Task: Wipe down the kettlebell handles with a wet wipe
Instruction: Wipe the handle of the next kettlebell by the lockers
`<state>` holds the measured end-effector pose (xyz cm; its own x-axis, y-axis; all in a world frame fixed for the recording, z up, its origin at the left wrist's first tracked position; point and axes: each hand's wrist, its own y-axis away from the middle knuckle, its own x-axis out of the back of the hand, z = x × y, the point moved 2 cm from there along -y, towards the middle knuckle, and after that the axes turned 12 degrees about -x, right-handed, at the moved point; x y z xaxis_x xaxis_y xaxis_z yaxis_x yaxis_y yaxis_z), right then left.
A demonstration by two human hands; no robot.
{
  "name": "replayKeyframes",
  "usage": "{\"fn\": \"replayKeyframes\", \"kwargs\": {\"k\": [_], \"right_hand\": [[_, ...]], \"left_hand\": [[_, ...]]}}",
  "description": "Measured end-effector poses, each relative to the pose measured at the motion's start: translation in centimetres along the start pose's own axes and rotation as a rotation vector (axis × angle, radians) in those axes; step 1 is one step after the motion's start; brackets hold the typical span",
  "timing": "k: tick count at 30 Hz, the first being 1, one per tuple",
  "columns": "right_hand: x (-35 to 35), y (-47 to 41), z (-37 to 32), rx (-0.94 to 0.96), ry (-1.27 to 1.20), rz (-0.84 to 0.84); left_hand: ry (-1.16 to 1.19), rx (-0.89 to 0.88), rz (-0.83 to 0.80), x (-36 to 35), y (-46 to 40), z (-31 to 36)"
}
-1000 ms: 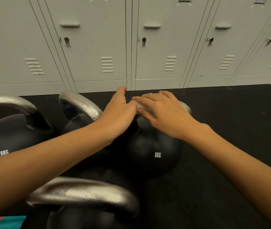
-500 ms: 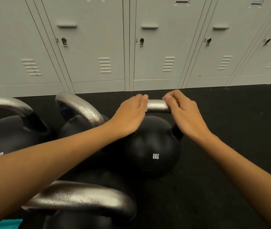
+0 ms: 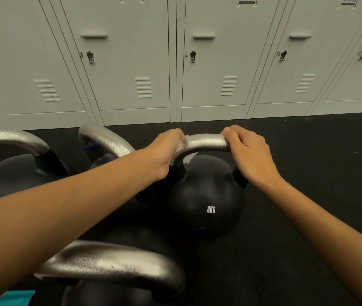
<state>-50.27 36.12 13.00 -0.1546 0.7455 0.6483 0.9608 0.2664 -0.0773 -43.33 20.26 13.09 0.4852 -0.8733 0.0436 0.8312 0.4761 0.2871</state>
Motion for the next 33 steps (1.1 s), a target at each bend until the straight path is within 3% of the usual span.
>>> {"fn": "replayKeyframes", "kwargs": {"k": [7,14,22,29,33], "right_hand": [[-0.1,0.1,0.2,0.029,-0.012,0.002],[-0.5,0.0,0.4,0.06,0.001,0.054],[-0.3,0.1,0.6,0.076,-0.02,0.012],[-0.4,0.0,0.8,0.09,-0.013,0.023],[-0.2,-0.1,0.8,0.092,-0.025,-0.012]], "left_hand": [[0.148,0.165,0.126,0.5,-0.5,-2.2],[0.065,0.002,0.017,-0.1,-1.0,0.9],[-0.031,0.166,0.032,0.9,-1.3,-1.9],[-0.1,0.05,-0.098,-0.2,-1.4,0.7],[-0.076,0.136,-0.105,0.5,-2.0,-1.0]]}}
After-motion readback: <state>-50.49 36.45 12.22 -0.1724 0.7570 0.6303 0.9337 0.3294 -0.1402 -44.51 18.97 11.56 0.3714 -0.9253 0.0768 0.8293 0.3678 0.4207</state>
